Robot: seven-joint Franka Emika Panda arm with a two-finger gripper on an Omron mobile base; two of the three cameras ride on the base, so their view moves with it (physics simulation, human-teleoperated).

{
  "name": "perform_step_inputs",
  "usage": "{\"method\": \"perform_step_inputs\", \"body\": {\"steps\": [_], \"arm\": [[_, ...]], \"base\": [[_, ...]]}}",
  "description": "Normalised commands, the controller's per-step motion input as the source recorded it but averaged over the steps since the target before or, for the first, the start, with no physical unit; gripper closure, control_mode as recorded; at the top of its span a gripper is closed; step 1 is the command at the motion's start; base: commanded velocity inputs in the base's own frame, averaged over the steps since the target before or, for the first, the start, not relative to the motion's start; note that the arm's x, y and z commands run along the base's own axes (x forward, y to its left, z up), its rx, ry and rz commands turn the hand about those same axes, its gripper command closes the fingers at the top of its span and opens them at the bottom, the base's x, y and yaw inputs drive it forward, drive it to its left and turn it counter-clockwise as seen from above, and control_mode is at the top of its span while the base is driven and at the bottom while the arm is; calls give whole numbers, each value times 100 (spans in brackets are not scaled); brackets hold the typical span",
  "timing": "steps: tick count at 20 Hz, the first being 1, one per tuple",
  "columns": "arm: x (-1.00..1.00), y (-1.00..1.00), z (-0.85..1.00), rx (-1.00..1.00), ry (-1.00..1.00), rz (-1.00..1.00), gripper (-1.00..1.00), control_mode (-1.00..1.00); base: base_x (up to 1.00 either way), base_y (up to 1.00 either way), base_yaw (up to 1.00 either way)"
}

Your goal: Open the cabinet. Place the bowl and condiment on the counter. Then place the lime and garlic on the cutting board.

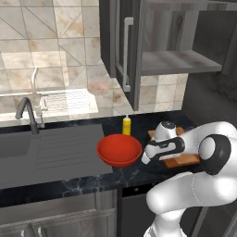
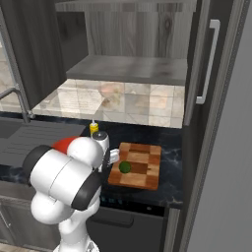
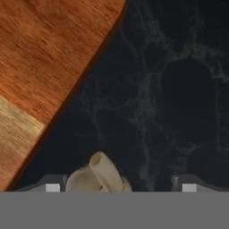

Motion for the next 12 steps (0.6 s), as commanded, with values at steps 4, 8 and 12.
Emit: {"method": "perform_step_inputs", "body": {"steps": [4,8,12], "arm": [[0,0,-16,0,0,6,100,-100],[0,0,-13,0,0,5,100,-100],[0,0,-3,0,-3,5,100,-100]], "base": [[0,0,0],[0,0,0],[0,0,0]]}}
